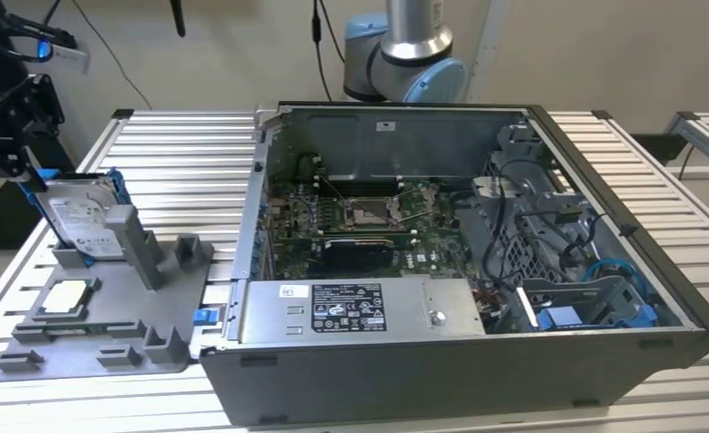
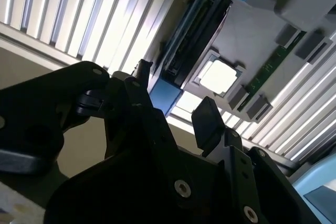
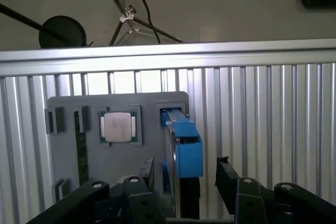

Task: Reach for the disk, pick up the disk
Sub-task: 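Pick up the disk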

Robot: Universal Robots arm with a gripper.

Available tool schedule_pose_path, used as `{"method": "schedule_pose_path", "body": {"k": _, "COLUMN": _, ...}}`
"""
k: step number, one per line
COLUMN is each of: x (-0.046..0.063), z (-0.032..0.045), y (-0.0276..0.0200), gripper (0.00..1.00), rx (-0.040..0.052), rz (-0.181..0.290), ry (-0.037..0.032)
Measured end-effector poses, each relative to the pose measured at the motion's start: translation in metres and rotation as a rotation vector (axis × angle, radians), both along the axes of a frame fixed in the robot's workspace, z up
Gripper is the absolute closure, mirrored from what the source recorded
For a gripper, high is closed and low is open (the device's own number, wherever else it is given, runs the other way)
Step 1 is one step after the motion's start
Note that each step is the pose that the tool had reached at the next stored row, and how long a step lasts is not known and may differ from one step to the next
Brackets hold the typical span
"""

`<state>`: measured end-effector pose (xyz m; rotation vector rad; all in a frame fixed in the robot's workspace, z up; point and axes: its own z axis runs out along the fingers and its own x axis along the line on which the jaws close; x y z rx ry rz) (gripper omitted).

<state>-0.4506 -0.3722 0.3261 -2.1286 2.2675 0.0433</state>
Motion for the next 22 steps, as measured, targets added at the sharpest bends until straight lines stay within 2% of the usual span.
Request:
{"method": "schedule_pose_path", "body": {"k": 6, "x": 0.000, "z": -0.0077, "y": 0.0044, "gripper": 0.00, "rx": 0.0001, "rz": 0.000, "ry": -0.0002}}
{"method": "schedule_pose_path", "body": {"k": 22, "x": 0.000, "z": -0.0328, "y": 0.0044, "gripper": 0.00, "rx": 0.0000, "rz": 0.013, "ry": -0.0028}}
